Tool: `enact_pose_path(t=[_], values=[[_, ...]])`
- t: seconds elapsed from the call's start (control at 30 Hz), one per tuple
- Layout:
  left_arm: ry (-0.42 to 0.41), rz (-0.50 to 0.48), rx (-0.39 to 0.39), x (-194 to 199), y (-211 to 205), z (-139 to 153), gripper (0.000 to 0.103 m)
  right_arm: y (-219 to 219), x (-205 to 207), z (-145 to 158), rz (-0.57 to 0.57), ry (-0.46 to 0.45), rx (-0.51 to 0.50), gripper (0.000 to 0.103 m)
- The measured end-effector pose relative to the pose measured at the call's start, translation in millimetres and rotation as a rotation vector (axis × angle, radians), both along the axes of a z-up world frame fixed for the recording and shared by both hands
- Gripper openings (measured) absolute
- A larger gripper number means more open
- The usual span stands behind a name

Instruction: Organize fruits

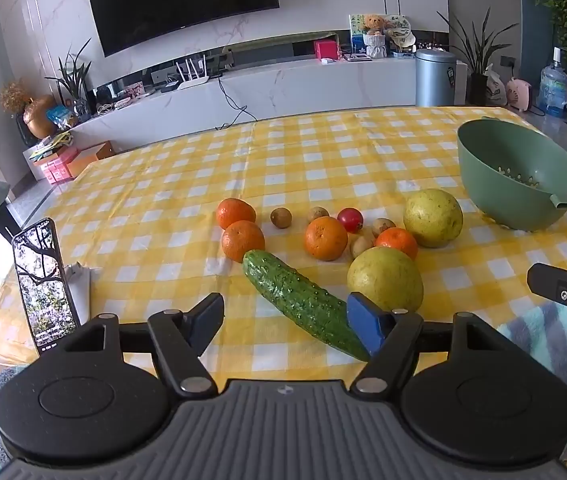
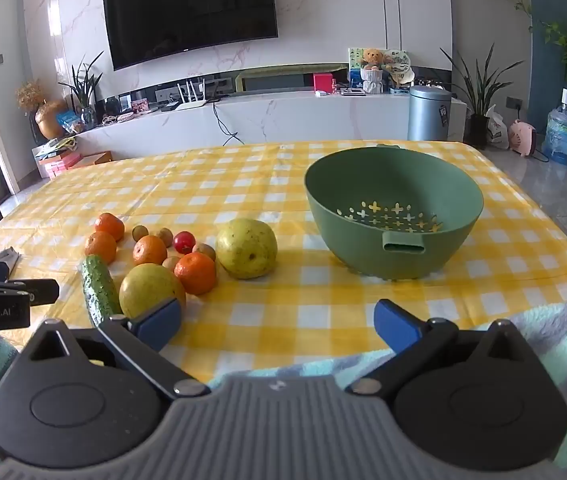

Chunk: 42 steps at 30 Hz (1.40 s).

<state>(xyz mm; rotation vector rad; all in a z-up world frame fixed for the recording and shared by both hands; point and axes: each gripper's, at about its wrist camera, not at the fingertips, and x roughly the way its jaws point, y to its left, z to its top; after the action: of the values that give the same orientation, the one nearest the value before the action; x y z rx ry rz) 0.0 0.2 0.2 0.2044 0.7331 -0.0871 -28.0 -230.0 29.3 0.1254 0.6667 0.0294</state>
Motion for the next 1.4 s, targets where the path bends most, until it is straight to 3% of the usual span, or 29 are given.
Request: enact_pose_path(t=[0.23, 1.4], values=[[0.003, -0.003, -0.006, 0.2, 0.3, 0.1, 0.077, 0.6, -0.3, 0.2, 0.000, -0.010, -0.003, 0.099], [0.005, -0.029, -0.013, 0.5, -3.9, -0.6, 0.077, -2.0, -4.0, 5.5, -0.006, -0.035, 0.021, 0.099]])
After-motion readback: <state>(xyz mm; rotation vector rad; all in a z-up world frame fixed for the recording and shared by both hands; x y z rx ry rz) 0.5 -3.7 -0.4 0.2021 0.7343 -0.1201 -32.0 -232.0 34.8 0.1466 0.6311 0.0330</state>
